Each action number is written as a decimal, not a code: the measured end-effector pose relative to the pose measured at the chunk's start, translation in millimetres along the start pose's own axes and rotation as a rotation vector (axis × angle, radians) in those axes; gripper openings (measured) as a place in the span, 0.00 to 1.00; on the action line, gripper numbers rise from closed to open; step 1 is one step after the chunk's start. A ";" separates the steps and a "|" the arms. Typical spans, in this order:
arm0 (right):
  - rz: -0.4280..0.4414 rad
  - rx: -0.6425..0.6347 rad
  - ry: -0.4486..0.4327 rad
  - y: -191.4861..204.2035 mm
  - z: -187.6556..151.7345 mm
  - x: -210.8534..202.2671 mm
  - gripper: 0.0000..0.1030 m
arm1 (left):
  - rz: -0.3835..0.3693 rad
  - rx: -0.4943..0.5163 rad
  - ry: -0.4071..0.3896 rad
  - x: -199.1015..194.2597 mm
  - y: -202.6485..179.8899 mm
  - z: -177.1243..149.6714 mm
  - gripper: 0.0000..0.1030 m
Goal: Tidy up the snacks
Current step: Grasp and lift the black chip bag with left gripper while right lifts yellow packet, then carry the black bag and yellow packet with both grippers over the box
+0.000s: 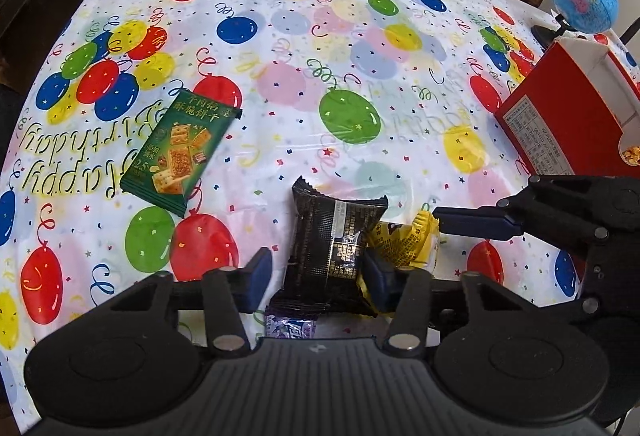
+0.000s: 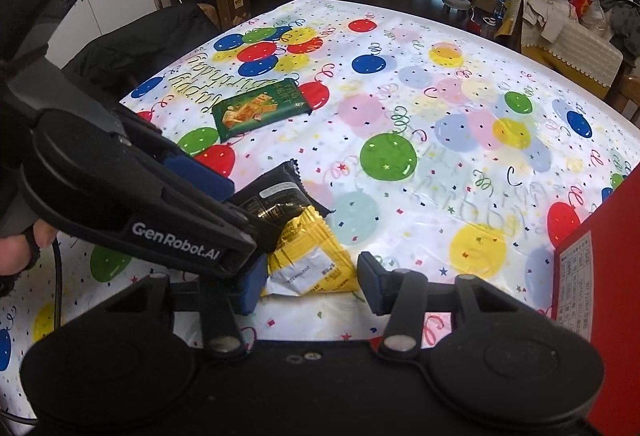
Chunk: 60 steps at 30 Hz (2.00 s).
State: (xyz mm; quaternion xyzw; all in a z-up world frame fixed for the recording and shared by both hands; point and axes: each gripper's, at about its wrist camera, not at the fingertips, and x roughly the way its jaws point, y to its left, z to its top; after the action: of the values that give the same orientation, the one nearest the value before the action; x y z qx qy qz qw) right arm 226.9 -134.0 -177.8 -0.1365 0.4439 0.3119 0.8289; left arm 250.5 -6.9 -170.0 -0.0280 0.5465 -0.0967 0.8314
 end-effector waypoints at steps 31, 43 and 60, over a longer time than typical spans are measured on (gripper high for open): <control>-0.138 0.211 -0.154 -8.6 -21.1 -113.2 0.39 | 0.004 -0.011 -0.149 -91.0 -35.3 -10.3 0.32; -0.215 0.294 -0.266 -33.5 -41.4 -177.4 0.39 | -0.028 0.051 -0.240 -128.5 -93.8 -4.8 0.32; -0.395 0.431 -0.342 -98.6 -80.9 -234.2 0.39 | -0.039 0.100 -0.290 -127.7 -189.9 12.6 0.32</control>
State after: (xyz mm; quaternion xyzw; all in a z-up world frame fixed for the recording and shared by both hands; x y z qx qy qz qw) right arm 140.8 -343.1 -36.5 0.0127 0.3193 0.0629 0.9455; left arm 188.4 -169.2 -20.7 -0.0109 0.4146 -0.1351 0.8998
